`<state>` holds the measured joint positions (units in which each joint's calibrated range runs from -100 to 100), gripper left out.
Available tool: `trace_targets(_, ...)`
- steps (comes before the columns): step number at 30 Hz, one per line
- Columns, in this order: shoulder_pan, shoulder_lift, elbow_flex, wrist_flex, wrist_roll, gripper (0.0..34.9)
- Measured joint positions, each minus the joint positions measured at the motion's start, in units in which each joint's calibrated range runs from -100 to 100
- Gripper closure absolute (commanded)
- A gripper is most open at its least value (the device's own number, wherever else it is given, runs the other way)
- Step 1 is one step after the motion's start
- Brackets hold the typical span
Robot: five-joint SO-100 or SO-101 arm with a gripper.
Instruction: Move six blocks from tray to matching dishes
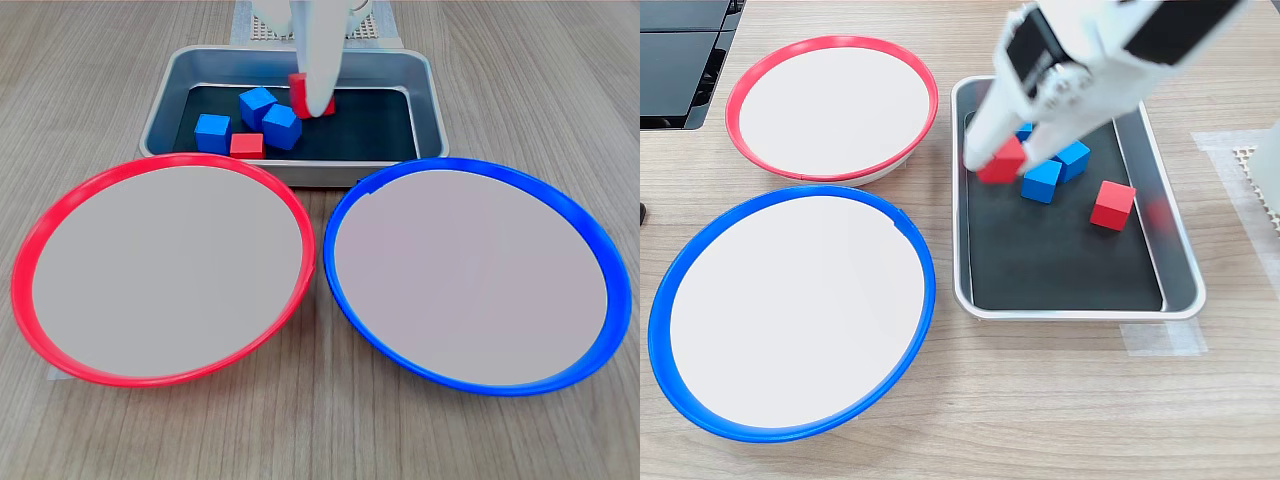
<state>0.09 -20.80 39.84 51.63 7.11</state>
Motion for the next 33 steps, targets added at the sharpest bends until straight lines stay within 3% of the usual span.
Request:
trace_targets(7,8.32,24.72,-31.58,-0.33,-3.91,34.4)
trace_targets(11,9.47,36.15,-38.75,-4.08,-1.90,19.0)
trace_targets(13,10.00,38.11,-38.38,-7.26,0.83,15.6)
trace_targets(17,10.35,36.32,-35.48,-7.26,2.54,17.3)
trace_targets(18,10.27,35.12,-34.30,-6.61,2.88,20.7)
trace_targets(19,10.18,32.05,-31.76,-5.14,3.32,29.9)
trace_targets(21,9.91,25.58,-27.04,-2.69,4.54,34.0)
trace_targets(28,9.47,-0.77,-1.00,11.34,13.04,34.4)
trace_targets(29,8.94,-2.73,1.45,11.99,13.77,33.3)
trace_targets(33,5.84,-11.59,13.25,13.46,17.48,17.3)
